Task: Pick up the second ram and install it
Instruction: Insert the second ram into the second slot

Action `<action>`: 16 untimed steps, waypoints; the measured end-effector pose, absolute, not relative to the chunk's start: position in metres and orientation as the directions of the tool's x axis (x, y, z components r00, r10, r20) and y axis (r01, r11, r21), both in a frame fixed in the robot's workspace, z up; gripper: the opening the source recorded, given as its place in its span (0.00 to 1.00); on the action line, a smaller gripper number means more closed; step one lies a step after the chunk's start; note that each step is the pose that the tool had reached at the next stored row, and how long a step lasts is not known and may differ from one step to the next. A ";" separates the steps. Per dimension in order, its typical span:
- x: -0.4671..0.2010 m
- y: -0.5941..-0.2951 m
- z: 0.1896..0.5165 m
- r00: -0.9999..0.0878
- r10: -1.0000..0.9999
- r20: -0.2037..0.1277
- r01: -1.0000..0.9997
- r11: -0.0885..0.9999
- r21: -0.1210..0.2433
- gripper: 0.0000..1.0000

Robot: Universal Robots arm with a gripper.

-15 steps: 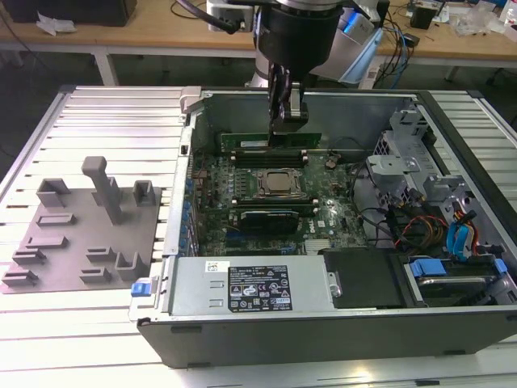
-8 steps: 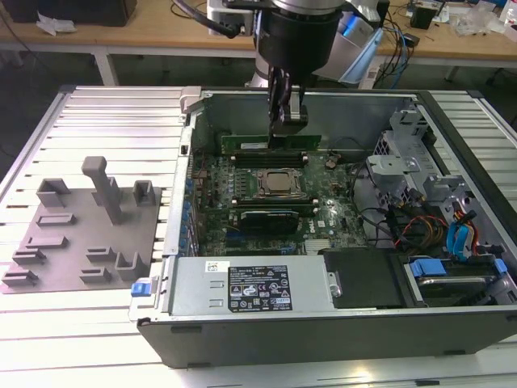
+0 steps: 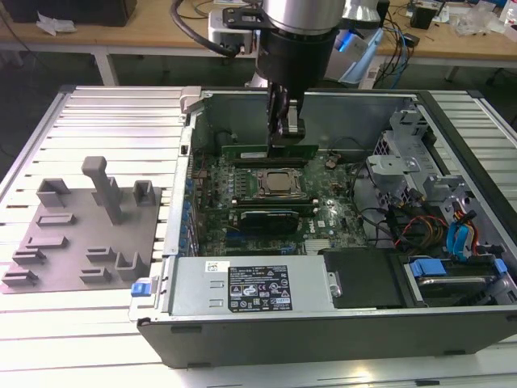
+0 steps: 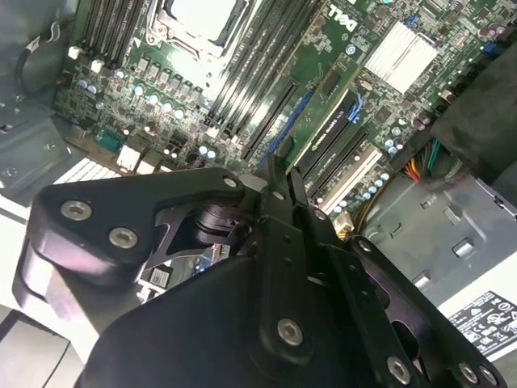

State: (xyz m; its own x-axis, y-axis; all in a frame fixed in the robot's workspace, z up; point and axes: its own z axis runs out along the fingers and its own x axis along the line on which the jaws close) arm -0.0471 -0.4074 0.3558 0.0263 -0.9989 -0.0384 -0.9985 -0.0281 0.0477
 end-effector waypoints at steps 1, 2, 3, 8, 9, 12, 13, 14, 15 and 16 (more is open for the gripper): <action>-0.047 -0.407 0.353 0.026 -0.999 -0.038 -0.998 -0.028 0.048 0.11; -0.047 -0.407 0.352 0.026 -0.999 -0.038 -0.998 -0.028 0.048 0.11; -0.047 -0.407 0.351 0.026 -0.999 -0.038 -0.998 -0.028 0.048 0.11; -0.047 -0.407 0.342 0.026 -0.999 -0.038 -0.998 -0.028 0.048 0.11; -0.047 -0.407 0.340 0.026 -0.999 -0.038 -0.998 -0.028 0.048 0.11; -0.047 -0.407 0.335 0.026 -0.999 -0.038 -0.998 -0.028 0.048 0.11; -0.047 -0.407 0.334 0.026 -0.999 -0.038 -0.998 -0.028 0.048 0.11; -0.047 -0.407 0.333 0.026 -0.999 -0.038 -0.998 -0.028 0.048 0.11; -0.047 -0.407 0.331 0.026 -0.999 -0.039 -0.998 -0.028 0.048 0.11; -0.047 -0.407 0.329 0.026 -0.999 -0.038 -0.998 -0.028 0.048 0.11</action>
